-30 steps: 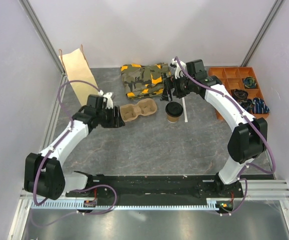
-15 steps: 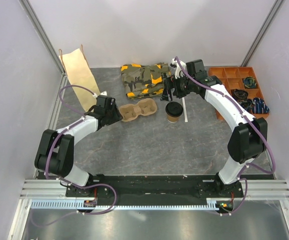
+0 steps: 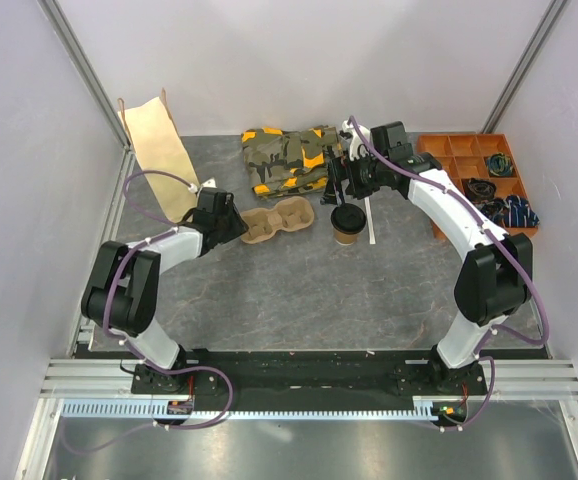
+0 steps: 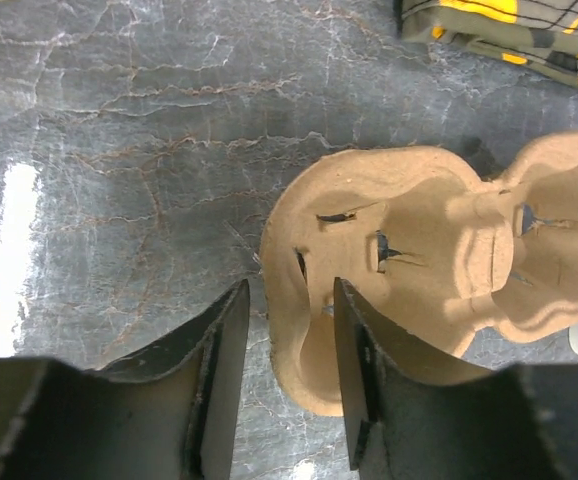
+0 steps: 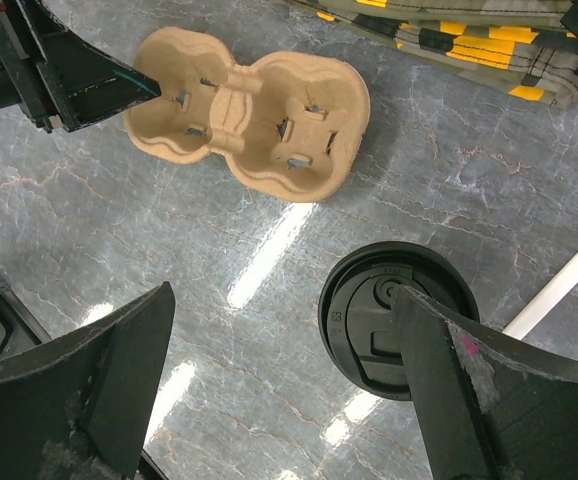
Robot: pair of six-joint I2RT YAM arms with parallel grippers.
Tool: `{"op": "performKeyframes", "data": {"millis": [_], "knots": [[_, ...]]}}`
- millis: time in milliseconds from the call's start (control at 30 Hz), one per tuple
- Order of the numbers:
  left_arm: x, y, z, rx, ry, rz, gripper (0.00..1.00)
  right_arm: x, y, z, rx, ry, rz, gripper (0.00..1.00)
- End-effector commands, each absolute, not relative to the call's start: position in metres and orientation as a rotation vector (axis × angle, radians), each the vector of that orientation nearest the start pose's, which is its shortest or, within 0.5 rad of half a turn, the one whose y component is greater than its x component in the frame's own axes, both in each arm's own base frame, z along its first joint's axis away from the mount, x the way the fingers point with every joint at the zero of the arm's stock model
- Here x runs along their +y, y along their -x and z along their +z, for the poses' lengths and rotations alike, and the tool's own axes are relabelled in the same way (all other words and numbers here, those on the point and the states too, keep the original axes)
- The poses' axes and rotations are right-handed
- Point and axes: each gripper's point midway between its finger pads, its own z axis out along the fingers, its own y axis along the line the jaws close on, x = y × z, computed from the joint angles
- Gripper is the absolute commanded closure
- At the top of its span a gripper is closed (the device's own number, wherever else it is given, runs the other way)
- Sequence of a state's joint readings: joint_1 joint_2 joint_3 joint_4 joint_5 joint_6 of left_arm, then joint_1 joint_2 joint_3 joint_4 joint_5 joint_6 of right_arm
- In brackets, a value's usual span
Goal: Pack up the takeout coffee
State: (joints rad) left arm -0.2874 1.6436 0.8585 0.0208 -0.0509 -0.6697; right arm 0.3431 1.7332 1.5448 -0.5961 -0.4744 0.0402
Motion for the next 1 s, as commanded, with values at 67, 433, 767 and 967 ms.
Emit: {"op": "performKeyframes", "data": {"millis": [67,433,767,967], "knots": [[-0.138,-0.407,0.057,2.264,0.547,-0.458,0.59,0.23,-0.396,0.2,2.271,0.599,0.764,0.02],[-0.127,-0.391,0.11,2.253,0.518,-0.494,0.98,0.224,-0.409,0.214,2.227,0.674,0.715,0.02],[-0.096,-0.303,0.268,1.931,-0.034,-0.419,0.98,0.237,-0.439,0.318,1.936,0.574,0.78,0.02],[-0.081,-0.261,0.347,1.739,-0.152,-0.371,0.98,0.261,-0.454,0.358,1.817,0.533,0.84,0.02]]}}
